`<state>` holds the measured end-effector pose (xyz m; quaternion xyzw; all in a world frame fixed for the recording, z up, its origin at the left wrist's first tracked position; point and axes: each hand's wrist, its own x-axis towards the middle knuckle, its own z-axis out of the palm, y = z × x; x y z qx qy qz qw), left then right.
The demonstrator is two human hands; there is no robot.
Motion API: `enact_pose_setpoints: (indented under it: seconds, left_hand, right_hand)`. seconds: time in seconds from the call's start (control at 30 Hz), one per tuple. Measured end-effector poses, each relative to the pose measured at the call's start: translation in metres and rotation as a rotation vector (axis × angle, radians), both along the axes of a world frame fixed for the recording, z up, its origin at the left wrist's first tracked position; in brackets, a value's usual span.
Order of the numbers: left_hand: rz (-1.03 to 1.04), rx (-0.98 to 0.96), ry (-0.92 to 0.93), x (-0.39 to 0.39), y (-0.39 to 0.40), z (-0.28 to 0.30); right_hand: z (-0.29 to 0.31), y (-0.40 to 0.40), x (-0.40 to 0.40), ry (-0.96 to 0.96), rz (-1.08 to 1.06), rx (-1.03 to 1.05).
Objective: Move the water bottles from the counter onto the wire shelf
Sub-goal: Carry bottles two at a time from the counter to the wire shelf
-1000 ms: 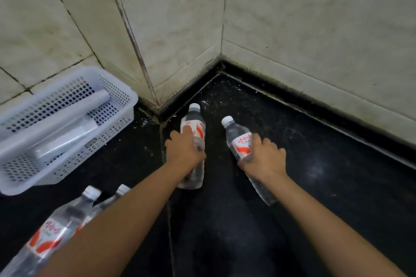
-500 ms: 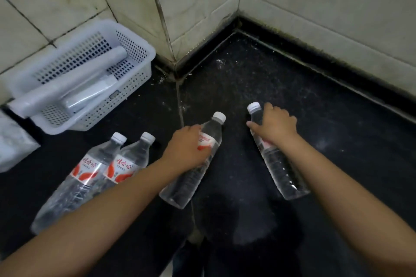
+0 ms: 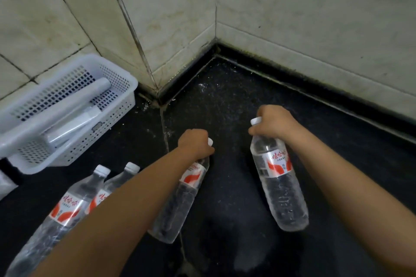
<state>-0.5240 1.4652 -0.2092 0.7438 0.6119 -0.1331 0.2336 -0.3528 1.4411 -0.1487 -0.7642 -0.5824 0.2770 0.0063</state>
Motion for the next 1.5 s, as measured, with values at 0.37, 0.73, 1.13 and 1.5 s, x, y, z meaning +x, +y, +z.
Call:
enact_pose_setpoints:
  seconds: [0.37, 0.73, 1.13, 1.5]
  left_hand:
    - [-0.338, 0.277, -0.066, -0.024, -0.081, 0.089]
    - [-0.647, 0.642, -0.052, -0.078, -0.215, 0.127]
    - [-1.04, 1.275, -0.762, 0.045, -0.365, 0.204]
    - [-1.276, 1.235, -1.044, 0.221, -0.597, 0.241]
  right_hand:
    - [0.079, -0.116, -0.029, -0.188, 0.156, 0.128]
    - [0.093, -0.32, -0.074, -0.347, -0.228, 0.366]
    - [0.175, -0.511, -0.053, -0.713, -0.484, 0.687]
    - [0.207, -0.749, 0.066, -1.102, -0.838, 0.65]
